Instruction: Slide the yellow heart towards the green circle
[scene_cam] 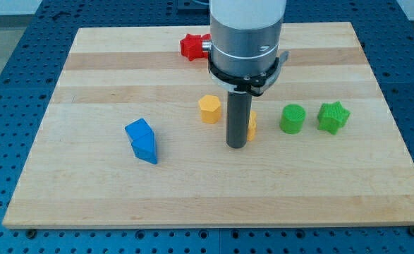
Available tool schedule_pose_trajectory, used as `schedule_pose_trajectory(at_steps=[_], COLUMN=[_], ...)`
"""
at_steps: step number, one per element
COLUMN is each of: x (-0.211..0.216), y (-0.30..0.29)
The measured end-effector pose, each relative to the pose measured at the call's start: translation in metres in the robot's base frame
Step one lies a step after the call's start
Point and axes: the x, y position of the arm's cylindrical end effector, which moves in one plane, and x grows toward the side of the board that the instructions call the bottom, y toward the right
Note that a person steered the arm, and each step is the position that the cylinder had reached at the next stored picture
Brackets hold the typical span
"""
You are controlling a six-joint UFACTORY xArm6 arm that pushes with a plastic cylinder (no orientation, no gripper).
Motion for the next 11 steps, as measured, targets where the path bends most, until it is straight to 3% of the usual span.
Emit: schedule_pose_trajectory(at_steps=[5, 11], x=[-0.023, -0.043], y=[-0.03, 0.011])
